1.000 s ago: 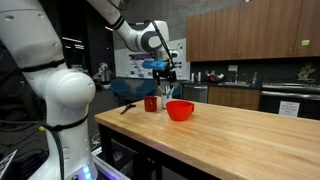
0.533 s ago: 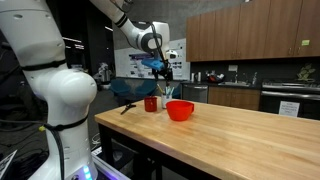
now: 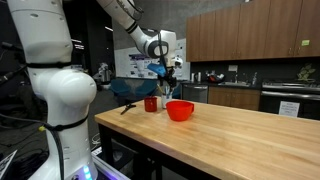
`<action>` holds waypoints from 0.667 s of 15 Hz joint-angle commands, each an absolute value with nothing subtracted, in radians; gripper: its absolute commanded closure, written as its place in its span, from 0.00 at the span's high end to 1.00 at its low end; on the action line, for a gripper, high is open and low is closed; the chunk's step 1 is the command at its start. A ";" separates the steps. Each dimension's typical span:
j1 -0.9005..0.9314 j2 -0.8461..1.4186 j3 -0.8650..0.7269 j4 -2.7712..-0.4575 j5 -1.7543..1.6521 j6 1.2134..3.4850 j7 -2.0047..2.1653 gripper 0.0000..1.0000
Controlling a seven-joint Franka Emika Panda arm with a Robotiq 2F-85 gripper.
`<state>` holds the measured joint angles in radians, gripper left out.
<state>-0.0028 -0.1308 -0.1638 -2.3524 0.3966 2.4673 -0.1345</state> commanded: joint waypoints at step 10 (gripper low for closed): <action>-0.077 -0.006 -0.148 -2.231 0.441 2.413 -0.125 0.97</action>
<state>-0.0588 -0.0246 -0.1621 -2.2583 0.4176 2.4463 -0.1287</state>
